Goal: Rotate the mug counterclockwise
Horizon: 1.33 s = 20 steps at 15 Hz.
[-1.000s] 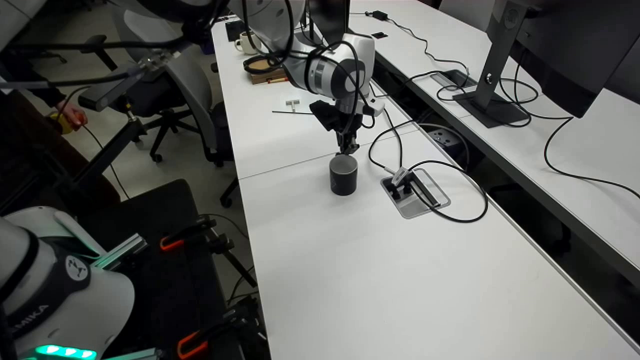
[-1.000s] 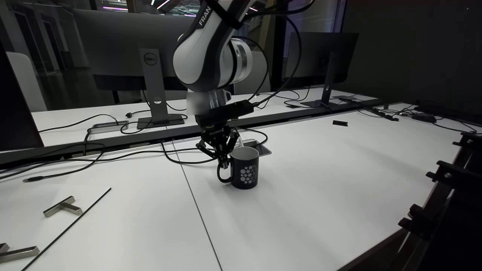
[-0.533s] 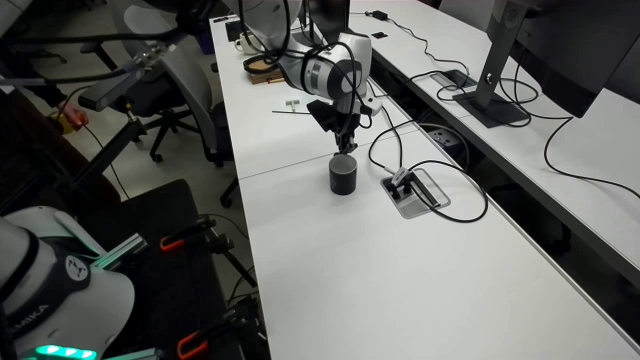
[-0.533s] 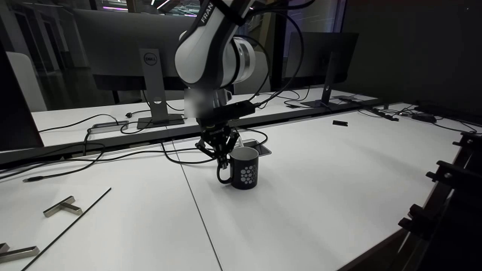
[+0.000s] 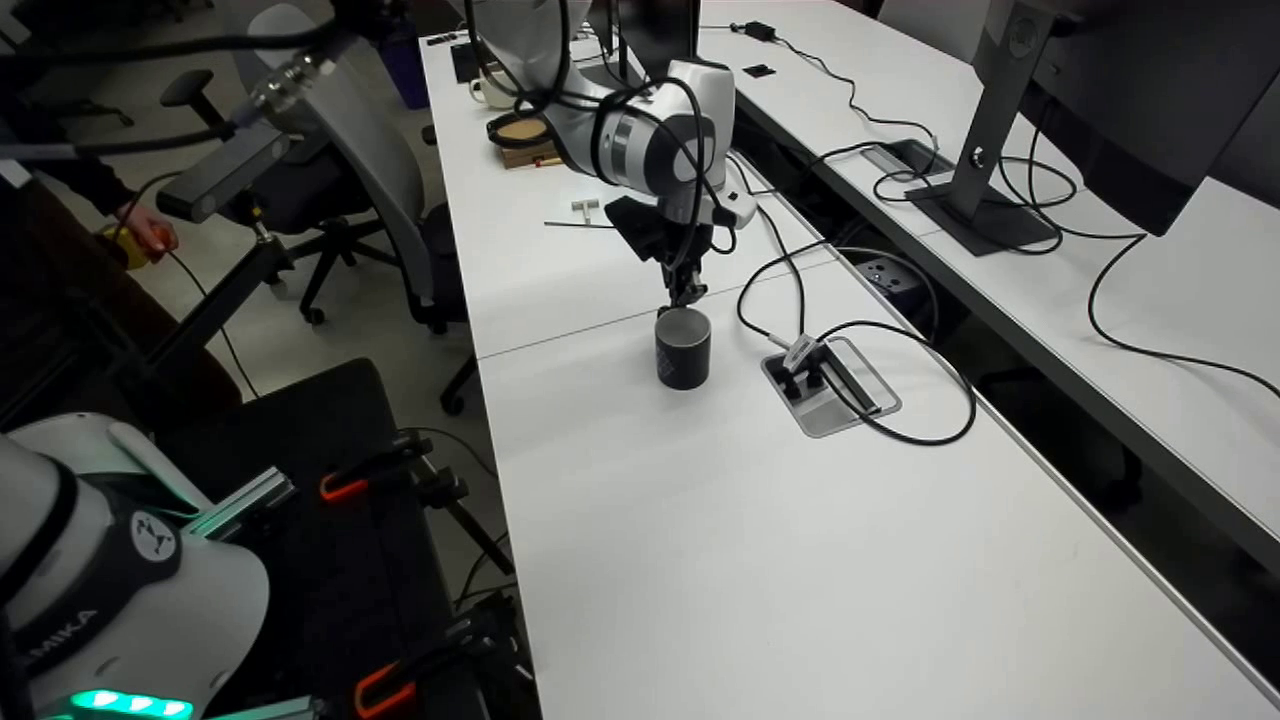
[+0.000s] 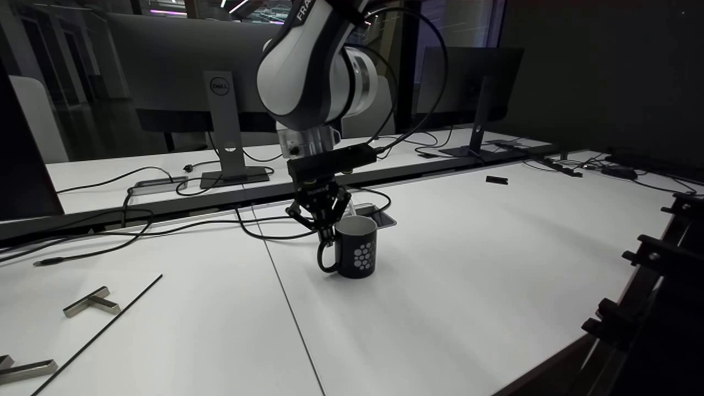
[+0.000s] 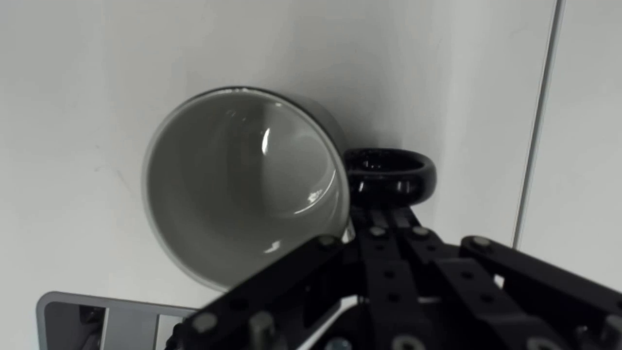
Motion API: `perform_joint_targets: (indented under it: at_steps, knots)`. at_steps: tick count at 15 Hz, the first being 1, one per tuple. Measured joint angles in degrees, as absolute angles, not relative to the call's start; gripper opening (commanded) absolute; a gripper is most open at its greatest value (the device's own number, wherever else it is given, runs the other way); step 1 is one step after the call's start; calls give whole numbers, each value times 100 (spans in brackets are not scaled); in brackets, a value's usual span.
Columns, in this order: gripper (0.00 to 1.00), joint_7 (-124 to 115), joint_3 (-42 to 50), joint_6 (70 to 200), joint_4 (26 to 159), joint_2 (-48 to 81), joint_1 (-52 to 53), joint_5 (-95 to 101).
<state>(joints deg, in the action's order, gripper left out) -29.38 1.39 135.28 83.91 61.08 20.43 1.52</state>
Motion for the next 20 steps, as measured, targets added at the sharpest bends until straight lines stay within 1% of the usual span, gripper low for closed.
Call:
perform_joint_targets:
  at_steps: [11,20]
  knots:
    - [0,-2937,94,13546,8687,5970,2038,144]
    - [0,-2929,-55,13984,8958,5962,1962,-95]
